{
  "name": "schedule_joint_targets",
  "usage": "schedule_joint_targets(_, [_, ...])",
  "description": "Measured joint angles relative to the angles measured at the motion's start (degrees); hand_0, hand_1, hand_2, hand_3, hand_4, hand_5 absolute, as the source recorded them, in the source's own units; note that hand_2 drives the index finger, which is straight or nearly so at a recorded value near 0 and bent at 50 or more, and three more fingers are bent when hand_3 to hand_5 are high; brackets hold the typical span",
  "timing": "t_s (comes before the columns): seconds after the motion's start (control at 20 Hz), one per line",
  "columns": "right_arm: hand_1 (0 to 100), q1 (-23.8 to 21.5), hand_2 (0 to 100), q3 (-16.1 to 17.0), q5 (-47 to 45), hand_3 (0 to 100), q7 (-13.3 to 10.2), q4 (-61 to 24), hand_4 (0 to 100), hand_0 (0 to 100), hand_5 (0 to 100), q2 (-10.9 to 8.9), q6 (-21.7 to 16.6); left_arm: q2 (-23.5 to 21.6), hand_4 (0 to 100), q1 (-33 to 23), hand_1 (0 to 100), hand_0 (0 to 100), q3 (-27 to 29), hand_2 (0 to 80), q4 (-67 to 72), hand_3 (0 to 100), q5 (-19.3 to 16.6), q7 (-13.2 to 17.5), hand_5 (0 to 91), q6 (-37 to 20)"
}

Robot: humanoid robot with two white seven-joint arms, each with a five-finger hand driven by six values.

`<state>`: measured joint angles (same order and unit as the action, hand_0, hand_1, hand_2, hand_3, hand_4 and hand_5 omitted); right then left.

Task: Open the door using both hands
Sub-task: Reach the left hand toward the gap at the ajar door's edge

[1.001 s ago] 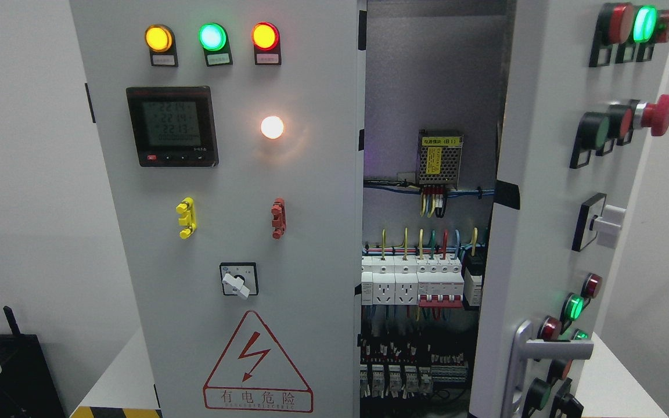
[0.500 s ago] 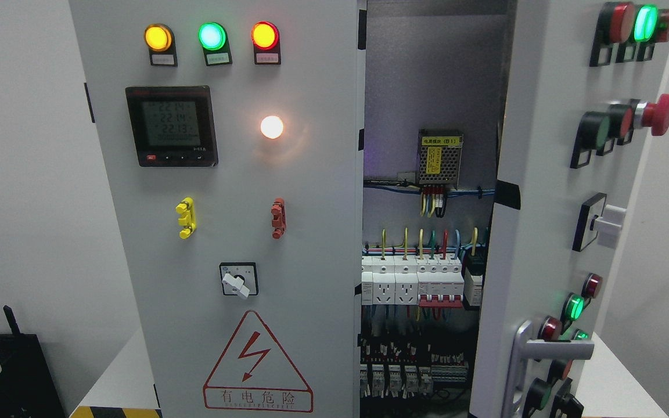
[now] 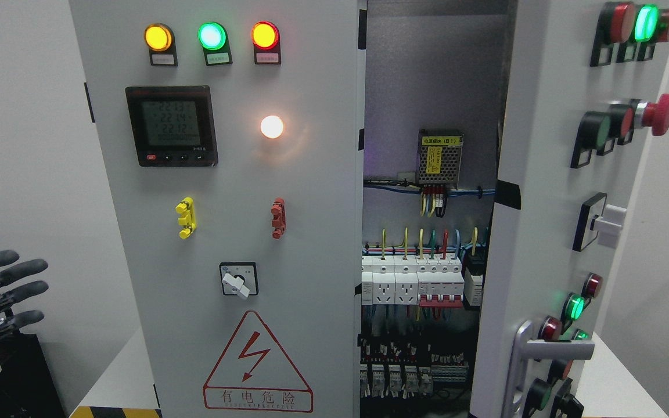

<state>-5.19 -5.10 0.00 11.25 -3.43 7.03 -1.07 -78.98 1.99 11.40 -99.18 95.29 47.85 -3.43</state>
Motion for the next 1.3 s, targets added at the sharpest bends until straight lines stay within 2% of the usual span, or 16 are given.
schedule_joint_targets(0.25, [0, 0.00, 0, 0.00, 0.00, 0, 0.00, 0.00, 0, 38, 0, 0.00, 0.00, 2.67, 0, 22.35, 0, 0, -19.42, 0.0, 1.55, 0, -5.93, -2.54, 0.0, 0.45])
schedule_joint_targets(0.45, [0, 0.00, 0, 0.00, 0.00, 0, 0.00, 0.00, 0, 38, 0, 0.00, 0.00, 5.28, 0, 38.63, 0, 0, -36.13, 0.0, 3.17, 0, -7.99, -3.19, 0.0, 0.68])
schedule_joint_targets(0.6, [0, 0.00, 0, 0.00, 0.00, 0, 0.00, 0.00, 0, 38, 0, 0.00, 0.00, 6.95, 0, 48.33, 0, 0, -47.01, 0.0, 3.92, 0, -6.82, -3.31, 0.0, 0.78])
schedule_joint_targets(0.95, [0, 0.00, 0, 0.00, 0.00, 0, 0.00, 0.00, 0, 38, 0, 0.00, 0.00, 12.09, 0, 65.22, 0, 0, -66.33, 0.0, 4.70, 0, -4.52, -3.46, 0.0, 1.02])
schedule_joint_targets(1.15, [0, 0.00, 0, 0.00, 0.00, 0, 0.00, 0.00, 0, 38, 0, 0.00, 0.00, 15.41, 0, 76.35, 0, 0, -77.14, 0.0, 5.04, 0, -0.20, -3.57, 0.0, 1.34])
schedule_joint_targets(1.3, [0, 0.00, 0, 0.00, 0.00, 0, 0.00, 0.01, 0, 38, 0, 0.00, 0.00, 18.15, 0, 81.76, 0, 0, -83.26, 0.0, 5.25, 0, 1.97, -6.38, 0.0, 1.40])
